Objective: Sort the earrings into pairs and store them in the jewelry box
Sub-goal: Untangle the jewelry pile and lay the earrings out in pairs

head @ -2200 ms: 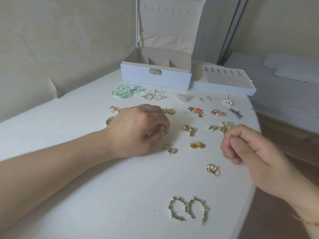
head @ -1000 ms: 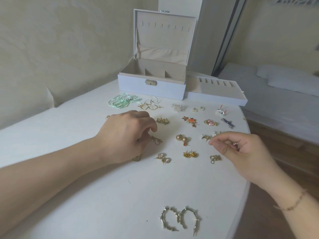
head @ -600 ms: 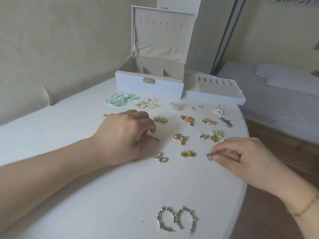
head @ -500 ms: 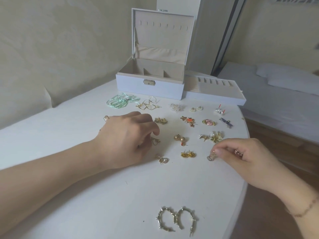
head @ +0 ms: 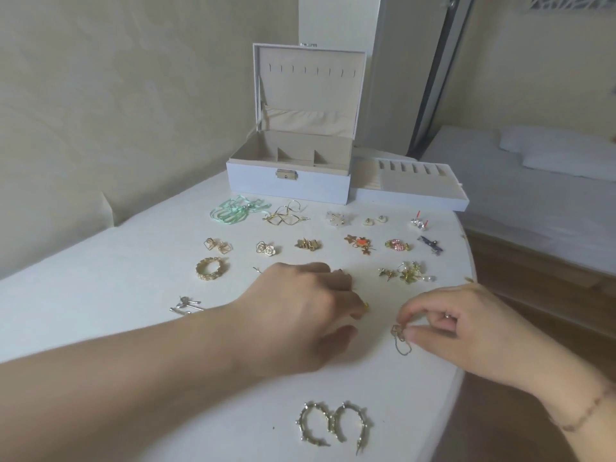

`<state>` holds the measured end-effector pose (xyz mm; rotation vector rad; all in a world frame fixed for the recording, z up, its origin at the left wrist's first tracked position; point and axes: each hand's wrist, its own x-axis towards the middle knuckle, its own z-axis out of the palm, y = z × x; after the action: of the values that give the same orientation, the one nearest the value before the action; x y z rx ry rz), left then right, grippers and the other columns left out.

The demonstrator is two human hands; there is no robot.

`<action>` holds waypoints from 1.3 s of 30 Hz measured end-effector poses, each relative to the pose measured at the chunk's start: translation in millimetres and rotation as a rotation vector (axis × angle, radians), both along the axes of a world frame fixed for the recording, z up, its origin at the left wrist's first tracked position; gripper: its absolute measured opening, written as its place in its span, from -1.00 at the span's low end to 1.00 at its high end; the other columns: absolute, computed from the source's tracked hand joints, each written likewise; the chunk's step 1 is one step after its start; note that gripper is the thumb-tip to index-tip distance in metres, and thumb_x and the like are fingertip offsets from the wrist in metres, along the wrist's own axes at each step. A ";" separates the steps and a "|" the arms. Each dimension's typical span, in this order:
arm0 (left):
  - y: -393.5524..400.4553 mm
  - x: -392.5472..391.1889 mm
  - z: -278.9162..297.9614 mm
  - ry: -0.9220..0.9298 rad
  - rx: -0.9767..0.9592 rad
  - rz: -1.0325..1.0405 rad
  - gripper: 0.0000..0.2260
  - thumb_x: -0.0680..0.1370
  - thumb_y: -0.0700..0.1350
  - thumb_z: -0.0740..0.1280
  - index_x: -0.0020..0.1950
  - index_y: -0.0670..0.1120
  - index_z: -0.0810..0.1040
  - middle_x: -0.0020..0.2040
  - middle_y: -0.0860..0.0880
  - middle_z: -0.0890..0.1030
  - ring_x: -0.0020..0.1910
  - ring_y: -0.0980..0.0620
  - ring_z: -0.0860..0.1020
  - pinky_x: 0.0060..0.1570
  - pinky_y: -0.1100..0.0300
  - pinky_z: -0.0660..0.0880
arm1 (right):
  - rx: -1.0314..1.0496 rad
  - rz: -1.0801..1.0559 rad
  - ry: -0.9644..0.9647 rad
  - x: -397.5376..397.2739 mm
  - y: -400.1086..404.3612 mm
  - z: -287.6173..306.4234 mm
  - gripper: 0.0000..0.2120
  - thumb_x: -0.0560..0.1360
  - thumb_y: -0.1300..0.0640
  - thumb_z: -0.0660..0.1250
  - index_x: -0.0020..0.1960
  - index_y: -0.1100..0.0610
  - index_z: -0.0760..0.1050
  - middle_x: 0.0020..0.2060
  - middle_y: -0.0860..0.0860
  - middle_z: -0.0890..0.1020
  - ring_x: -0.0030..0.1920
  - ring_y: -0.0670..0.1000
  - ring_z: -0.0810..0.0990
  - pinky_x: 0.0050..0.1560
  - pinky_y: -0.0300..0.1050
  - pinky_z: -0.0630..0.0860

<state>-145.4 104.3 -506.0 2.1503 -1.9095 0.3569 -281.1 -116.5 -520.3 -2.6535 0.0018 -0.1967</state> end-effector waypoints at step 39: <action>-39.0 -21.1 11.2 0.765 -0.085 0.145 -0.88 0.55 -0.05 0.34 -0.16 0.01 0.61 -0.34 0.01 0.59 -0.35 -0.02 0.46 -0.37 0.20 0.36 | 0.669 0.012 -0.214 -6.3 17.3 -12.5 -0.76 0.45 -0.10 0.28 -0.17 0.07 0.52 -0.47 0.02 0.36 -0.41 -0.06 0.25 -0.37 -0.22 0.20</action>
<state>-166.5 65.3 -494.7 1.9614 -1.2836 -0.3217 -287.4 -99.1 -532.8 -1.9570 -0.0156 -0.3971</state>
